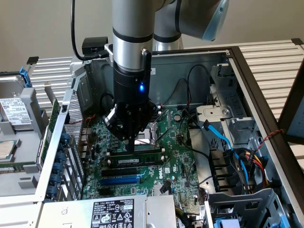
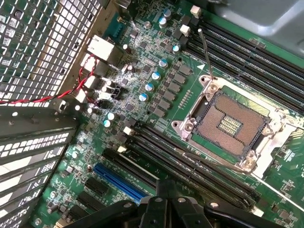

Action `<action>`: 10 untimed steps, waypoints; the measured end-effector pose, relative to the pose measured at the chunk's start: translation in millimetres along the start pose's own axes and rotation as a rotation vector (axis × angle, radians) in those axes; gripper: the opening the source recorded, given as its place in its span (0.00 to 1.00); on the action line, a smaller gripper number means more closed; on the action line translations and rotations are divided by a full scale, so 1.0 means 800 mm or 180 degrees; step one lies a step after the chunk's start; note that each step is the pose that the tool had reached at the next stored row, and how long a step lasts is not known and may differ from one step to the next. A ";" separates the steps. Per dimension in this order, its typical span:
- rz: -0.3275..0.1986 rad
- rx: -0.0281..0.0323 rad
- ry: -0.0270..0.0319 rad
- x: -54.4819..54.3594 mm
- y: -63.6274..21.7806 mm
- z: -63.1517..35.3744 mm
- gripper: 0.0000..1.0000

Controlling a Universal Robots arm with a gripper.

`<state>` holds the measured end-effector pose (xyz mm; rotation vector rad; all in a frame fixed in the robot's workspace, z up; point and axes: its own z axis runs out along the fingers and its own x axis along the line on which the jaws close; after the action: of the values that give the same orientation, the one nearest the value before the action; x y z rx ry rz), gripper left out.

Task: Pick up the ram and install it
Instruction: 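Press down the ram until it locks into place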

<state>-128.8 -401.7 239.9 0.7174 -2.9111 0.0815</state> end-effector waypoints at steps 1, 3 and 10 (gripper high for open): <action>0.0021 -0.0001 0.0004 0.000 0.000 0.000 0.11; 0.0065 -0.0003 0.0011 0.000 -0.001 0.000 0.11; 0.0229 -0.0022 0.0025 0.002 -0.003 0.000 0.11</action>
<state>-128.8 -404.3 239.9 0.6101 -2.9283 0.0819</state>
